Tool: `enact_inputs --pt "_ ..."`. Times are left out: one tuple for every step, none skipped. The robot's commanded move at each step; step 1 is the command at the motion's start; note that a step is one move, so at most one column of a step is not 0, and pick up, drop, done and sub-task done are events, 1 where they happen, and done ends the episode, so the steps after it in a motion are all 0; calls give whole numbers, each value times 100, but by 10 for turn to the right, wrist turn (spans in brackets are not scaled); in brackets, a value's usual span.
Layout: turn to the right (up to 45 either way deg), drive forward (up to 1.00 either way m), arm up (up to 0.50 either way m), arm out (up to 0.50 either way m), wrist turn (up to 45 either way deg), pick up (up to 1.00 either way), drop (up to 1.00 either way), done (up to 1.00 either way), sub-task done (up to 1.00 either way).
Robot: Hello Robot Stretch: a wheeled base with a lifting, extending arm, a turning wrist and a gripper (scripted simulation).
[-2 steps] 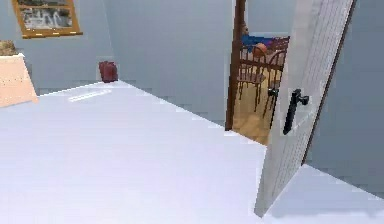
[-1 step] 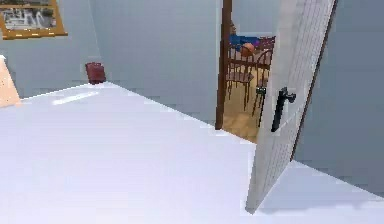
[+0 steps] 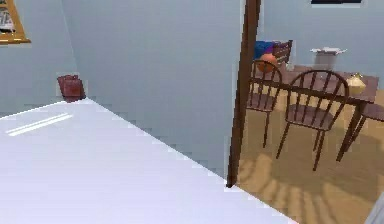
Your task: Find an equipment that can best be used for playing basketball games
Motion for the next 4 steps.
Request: enact_inputs --pt "0 35 0 0 0 0 0 0 0" --pt "360 0 0 0 0 0 0 0 0" --pt "0 100 0 0 0 0 0 0 0" --pt "30 0 0 0 0 0 0 0 0"
